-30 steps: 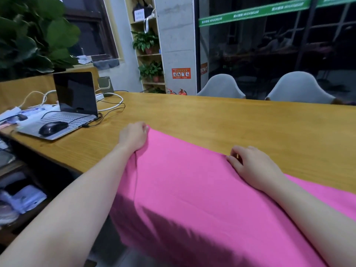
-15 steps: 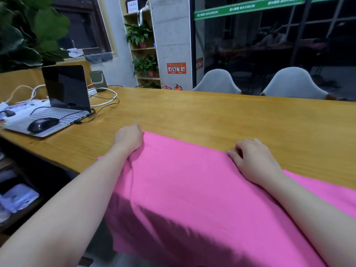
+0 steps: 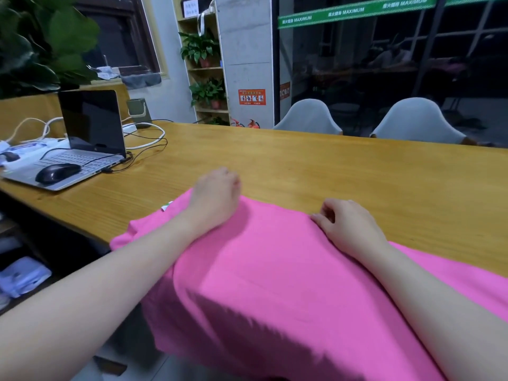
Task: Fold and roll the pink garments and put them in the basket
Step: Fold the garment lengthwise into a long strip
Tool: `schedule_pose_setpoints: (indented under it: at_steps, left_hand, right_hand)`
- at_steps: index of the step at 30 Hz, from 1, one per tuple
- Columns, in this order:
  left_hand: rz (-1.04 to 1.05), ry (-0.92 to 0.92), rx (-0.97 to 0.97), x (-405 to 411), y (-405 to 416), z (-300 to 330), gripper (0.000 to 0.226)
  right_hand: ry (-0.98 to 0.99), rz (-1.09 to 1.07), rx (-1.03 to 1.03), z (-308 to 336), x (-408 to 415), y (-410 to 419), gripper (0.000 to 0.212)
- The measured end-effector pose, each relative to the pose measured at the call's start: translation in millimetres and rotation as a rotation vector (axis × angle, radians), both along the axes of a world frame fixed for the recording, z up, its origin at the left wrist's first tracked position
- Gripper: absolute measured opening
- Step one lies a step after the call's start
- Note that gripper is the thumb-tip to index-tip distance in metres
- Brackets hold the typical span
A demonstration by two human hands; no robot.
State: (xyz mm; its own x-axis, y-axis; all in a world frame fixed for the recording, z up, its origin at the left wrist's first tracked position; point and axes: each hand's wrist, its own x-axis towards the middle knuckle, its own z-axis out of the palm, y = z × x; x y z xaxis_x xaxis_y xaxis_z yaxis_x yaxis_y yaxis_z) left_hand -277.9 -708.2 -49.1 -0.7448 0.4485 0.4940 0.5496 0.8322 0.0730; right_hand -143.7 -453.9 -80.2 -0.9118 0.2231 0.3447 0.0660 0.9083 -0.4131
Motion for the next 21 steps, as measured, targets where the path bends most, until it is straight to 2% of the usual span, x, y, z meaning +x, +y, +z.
schedule_pose_setpoints:
  at_steps: [3,5,8,11,14,19,21]
  left_hand:
    - [-0.364,-0.296,-0.066,78,42,-2,0.045]
    - [-0.424,-0.378,-0.208,110,51,-14,0.061]
    - [-0.346,-0.425,-0.280,96,31,-26,0.072]
    - [-0.097,-0.467,-0.216,32,-14,-22,0.083]
    - [0.136,-0.430,-0.191,-16,-52,-22,0.098]
    - [0.128,-0.438,-0.201,-26,-57,-27,0.102]
    - [0.114,-0.449,-0.186,-25,-57,-27,0.100]
  right_hand:
    - [-0.002,0.011,-0.004,0,0,2,0.031]
    - [-0.005,0.021,-0.012,0,0,3,0.032]
    - [-0.009,0.032,-0.013,-1,-1,7,0.030]
    - [-0.019,0.043,-0.027,-5,-3,8,0.031]
    - [-0.007,0.052,-0.041,-5,-2,10,0.027]
    - [0.117,0.081,0.070,8,12,0,0.015]
    - [0.092,0.069,0.123,18,30,-4,0.010]
